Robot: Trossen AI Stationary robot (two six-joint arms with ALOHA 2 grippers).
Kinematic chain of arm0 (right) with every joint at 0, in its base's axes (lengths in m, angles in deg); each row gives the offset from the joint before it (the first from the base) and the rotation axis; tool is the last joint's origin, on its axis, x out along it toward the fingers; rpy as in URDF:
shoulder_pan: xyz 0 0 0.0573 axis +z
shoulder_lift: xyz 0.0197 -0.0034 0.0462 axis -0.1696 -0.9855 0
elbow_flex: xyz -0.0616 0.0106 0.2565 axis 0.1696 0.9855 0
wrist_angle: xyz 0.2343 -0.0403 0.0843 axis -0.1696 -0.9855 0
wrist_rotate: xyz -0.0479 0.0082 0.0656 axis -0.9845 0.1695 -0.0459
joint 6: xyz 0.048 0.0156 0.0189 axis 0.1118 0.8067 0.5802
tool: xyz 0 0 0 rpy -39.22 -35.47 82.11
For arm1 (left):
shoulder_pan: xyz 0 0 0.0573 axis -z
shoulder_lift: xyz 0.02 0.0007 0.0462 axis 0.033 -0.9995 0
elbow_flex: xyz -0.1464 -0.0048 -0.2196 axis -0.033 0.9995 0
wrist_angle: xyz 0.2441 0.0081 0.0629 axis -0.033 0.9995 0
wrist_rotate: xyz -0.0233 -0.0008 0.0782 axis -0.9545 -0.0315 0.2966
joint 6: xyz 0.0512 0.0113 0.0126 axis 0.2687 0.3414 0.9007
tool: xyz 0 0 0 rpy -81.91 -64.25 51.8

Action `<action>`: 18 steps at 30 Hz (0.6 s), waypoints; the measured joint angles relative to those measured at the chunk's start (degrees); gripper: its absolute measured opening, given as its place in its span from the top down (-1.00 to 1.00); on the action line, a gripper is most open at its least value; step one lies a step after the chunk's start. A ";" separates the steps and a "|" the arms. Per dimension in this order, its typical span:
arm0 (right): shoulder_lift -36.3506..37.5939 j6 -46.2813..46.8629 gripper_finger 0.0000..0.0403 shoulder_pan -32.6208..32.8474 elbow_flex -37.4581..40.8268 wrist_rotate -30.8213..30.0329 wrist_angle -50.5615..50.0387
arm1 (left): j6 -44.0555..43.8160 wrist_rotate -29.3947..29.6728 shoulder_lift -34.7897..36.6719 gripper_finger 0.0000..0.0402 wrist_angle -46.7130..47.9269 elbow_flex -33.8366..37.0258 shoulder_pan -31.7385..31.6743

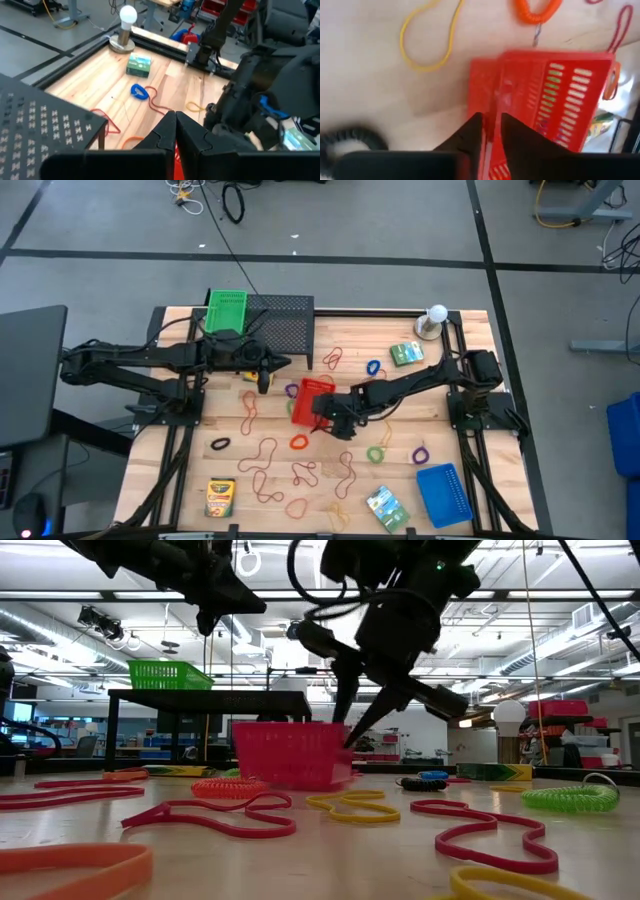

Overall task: Pick & Place Office Desk Supplies
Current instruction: Put the red bin on the shelf

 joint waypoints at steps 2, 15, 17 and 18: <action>0.04 3.10 0.47 0.87 0.00 -0.26 -0.13 | 0.07 -0.68 -0.02 0.92 -0.03 0.00 0.30; 7.23 29.56 0.28 7.91 0.02 -22.42 -0.90 | 1.64 -3.08 -0.02 0.93 -0.60 0.00 0.90; 9.81 40.60 0.34 9.06 0.00 -24.62 -2.91 | 1.92 -3.08 -0.02 0.93 -0.74 0.00 0.92; 10.94 47.30 0.37 9.49 0.00 -25.18 -4.69 | 1.86 -3.06 -0.02 0.93 -0.85 0.00 0.92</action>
